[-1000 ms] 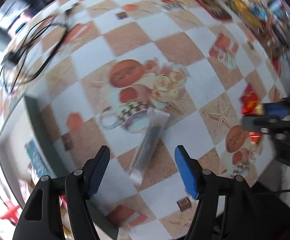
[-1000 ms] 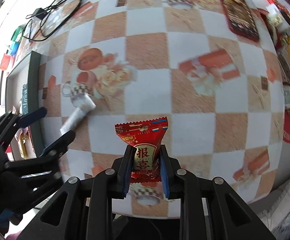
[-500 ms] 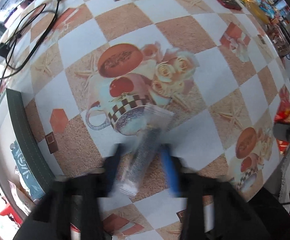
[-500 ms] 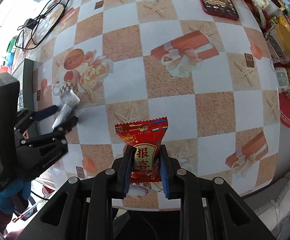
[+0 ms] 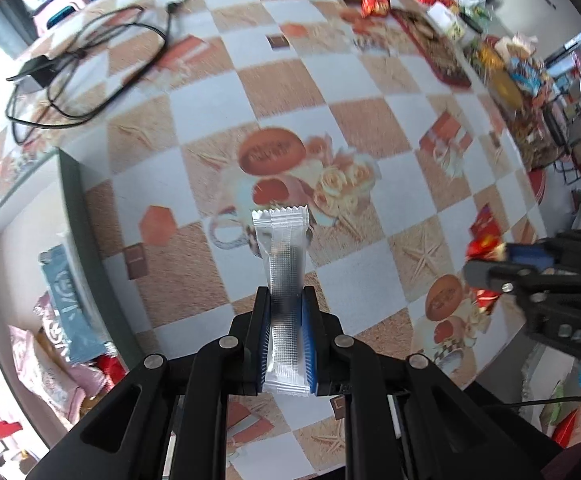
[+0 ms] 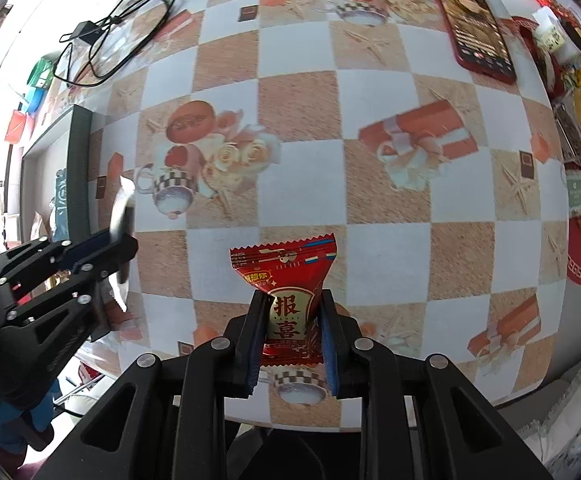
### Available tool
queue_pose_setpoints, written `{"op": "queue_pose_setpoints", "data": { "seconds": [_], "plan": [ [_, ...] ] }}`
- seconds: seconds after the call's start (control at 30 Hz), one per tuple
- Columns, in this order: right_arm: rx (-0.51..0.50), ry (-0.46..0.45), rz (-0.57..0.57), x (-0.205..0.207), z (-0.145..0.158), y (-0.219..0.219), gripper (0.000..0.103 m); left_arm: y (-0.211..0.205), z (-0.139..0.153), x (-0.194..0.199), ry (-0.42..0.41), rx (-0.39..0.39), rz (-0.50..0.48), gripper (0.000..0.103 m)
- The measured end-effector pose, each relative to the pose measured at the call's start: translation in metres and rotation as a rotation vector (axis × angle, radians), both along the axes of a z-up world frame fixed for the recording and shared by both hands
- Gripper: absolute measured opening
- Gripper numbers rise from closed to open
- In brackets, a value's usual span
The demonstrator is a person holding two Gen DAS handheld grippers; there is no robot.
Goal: Organize snacks
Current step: 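Carry both snacks over the white tray and lower them inside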
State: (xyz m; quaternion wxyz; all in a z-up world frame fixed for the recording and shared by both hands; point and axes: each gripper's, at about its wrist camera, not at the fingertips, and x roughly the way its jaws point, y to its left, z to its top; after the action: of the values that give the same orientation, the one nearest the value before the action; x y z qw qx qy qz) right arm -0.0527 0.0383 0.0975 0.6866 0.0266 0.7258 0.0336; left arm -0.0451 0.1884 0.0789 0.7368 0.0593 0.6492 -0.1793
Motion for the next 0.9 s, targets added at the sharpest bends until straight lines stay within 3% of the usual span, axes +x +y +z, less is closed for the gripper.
{"op": "queue_pose_setpoints", "data": {
  "seconds": [0.23,0.47,0.9],
  "plan": [
    [0.006,-0.014,0.048,0.009,0.005,0.022,0.026,0.039,0.026,-0.004,-0.042,-0.031,0.083,0.016],
    [0.017,-0.019,0.139,0.017,0.005,0.061,0.026,0.063,0.028,0.007,-0.066,-0.024,0.173,0.016],
    [0.04,-0.018,0.341,0.035,0.001,0.166,0.026,0.144,0.031,-0.008,-0.077,0.007,0.347,0.016]
  ]
}}
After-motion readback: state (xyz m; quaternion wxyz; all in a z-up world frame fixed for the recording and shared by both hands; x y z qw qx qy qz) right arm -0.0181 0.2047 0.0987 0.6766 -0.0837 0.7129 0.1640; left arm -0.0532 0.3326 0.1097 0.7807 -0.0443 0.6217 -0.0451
